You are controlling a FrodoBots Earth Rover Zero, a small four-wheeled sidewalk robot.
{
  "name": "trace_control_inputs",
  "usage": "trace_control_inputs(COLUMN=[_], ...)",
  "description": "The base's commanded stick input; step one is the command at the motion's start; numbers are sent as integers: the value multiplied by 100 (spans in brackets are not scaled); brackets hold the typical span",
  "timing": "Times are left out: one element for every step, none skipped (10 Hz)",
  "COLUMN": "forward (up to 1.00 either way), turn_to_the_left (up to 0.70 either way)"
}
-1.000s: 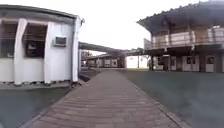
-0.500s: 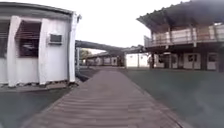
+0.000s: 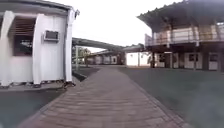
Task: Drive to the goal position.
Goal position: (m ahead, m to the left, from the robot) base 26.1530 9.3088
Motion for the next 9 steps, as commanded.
trace_control_inputs(forward=[70,70,70,70,70,70,70,70,70], turn_to_the_left=[0,0,0,0,0,0,0,0,0])
